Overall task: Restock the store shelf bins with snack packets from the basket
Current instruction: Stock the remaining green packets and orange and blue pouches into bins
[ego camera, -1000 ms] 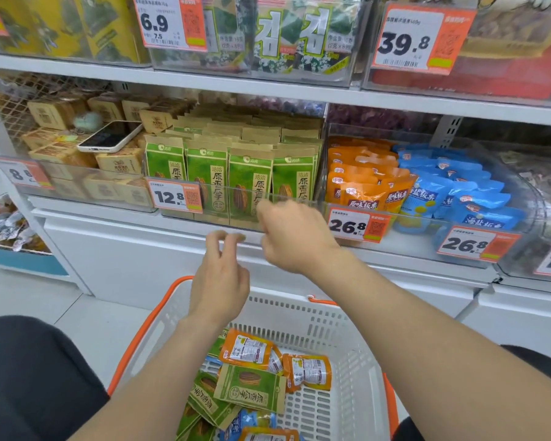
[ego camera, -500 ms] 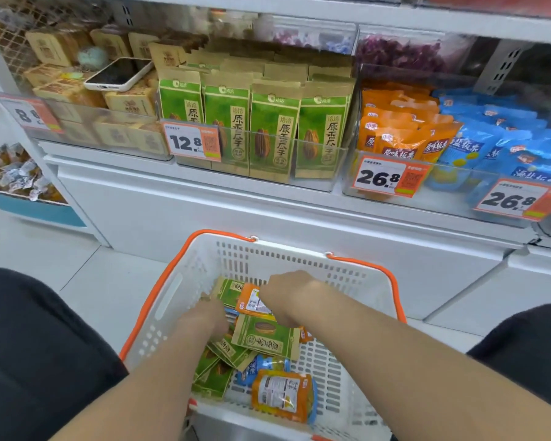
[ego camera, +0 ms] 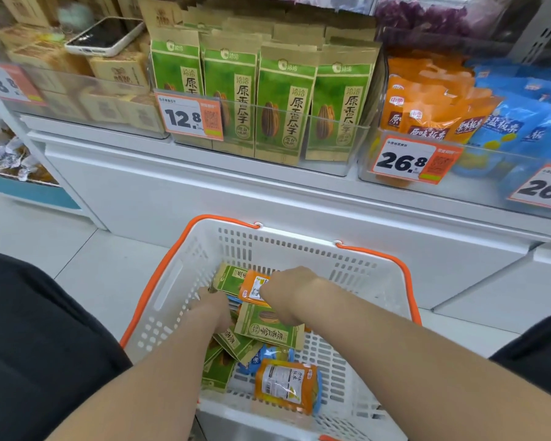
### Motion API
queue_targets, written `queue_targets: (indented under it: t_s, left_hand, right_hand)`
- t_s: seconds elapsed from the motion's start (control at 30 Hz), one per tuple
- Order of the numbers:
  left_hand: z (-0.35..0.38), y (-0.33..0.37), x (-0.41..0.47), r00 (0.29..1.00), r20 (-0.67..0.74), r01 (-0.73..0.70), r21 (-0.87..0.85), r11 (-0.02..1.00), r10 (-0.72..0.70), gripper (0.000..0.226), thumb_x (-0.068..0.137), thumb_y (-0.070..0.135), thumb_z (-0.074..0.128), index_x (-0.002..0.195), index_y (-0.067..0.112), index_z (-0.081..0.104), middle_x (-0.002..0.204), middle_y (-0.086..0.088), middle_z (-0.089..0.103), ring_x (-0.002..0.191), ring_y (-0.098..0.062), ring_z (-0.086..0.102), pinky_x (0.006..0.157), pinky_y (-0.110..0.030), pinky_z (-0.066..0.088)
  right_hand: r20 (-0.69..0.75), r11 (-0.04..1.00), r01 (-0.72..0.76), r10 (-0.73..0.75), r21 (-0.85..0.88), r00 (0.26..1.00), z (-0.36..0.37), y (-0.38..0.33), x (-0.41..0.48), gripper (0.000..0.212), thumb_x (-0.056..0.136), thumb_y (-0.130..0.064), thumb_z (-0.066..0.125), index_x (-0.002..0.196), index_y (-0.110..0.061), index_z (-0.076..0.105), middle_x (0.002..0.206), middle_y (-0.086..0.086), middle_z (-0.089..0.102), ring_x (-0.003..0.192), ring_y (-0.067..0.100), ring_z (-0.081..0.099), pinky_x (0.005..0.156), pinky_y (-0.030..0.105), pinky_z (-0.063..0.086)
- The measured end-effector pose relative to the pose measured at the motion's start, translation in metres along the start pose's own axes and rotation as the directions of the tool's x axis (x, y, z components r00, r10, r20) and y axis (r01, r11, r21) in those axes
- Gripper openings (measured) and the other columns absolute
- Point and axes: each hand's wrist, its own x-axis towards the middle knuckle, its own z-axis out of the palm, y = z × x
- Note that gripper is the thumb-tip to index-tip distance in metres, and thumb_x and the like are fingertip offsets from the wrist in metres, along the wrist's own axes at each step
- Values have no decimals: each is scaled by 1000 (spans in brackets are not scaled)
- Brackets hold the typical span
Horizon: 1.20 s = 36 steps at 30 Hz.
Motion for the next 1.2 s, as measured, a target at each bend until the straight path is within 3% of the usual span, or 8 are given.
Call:
queue_targets:
  t_s: [0.13, 0.27, 0.53, 0.7, 0.87, 1.03, 1.1, 1.2]
  left_hand:
    - [12, -1, 1, 999, 47, -14, 119, 993, 9, 60, 94, 0, 52, 151, 16, 41, 164, -11, 22, 150, -43, 25, 119, -56, 37]
    - [22, 1, 3, 995, 79, -77, 210, 975, 61, 87, 88, 9, 67, 161, 32, 26, 168, -7, 24, 154, -43, 15, 124, -63, 19]
    - [17, 10, -8, 978, 90, -207, 343, 916, 187, 78, 90, 10, 69, 154, 32, 30, 164, -3, 34, 150, -37, 25, 120, -65, 16]
    - [12, 18, -20, 962, 215, -241, 372, 896, 169, 92, 77, 36, 90, 152, 33, 38, 160, -8, 36, 152, -44, 17, 121, -68, 10]
    - [-12, 29, -33, 952, 236, -252, 242, 937, 195, 67, 71, 31, 95, 127, 22, 58, 140, -7, 51, 139, -39, 38, 118, -54, 34]
    - [-48, 35, -53, 892, 307, -359, 30, 933, 334, 62, 60, 35, 101, 104, 24, 60, 106, 6, 61, 87, -16, 59, 86, -38, 59]
    - [-65, 41, -67, 891, 252, -379, -43, 924, 377, 71, 62, 38, 99, 115, 22, 56, 114, 3, 60, 77, -13, 60, 66, -32, 55]
    - [-79, 50, -77, 884, 15, -448, -252, 858, 467, 76, 61, 41, 99, 111, 24, 44, 110, -1, 59, 79, -14, 59, 61, -32, 50]
  right_hand:
    - [-1, 999, -33, 33, 20, 999, 1, 6, 6, 8, 98, -6, 55, 95, -13, 55, 84, 1, 52, 66, 16, 51, 59, 31, 45]
    - [-13, 999, -36, 36, 30, 999, 7, 10, 14, 26, 100, -10, 55, 77, -16, 45, 82, 0, 51, 65, 16, 50, 62, 31, 48]
    - [14, 1000, -27, 27, 15, 1000, 14, 11, 21, 11, 98, -9, 57, 107, -15, 60, 87, 1, 52, 67, 16, 51, 56, 32, 43]
    - [-4, 999, -42, 42, 9, 999, 18, 12, 26, 8, 99, -20, 65, 104, -18, 58, 88, 0, 52, 69, 16, 54, 53, 32, 41]
    - [5, 998, -62, 62, 25, 998, 12, 16, 16, 11, 96, -11, 64, 104, -16, 58, 87, 1, 48, 68, 17, 52, 57, 32, 45]
    - [39, 992, -102, 99, 80, 994, 1, 26, 0, 28, 96, -1, 56, 121, -12, 59, 89, 1, 47, 71, 18, 51, 63, 35, 47]
    - [62, 982, -146, 139, 119, 988, -2, 32, -7, 32, 96, -4, 55, 126, -12, 58, 90, 0, 50, 77, 20, 54, 68, 36, 50]
    - [81, 936, -278, 267, 216, 960, -8, 43, -20, 37, 95, -10, 55, 132, -12, 56, 95, 3, 50, 87, 25, 58, 81, 39, 55]
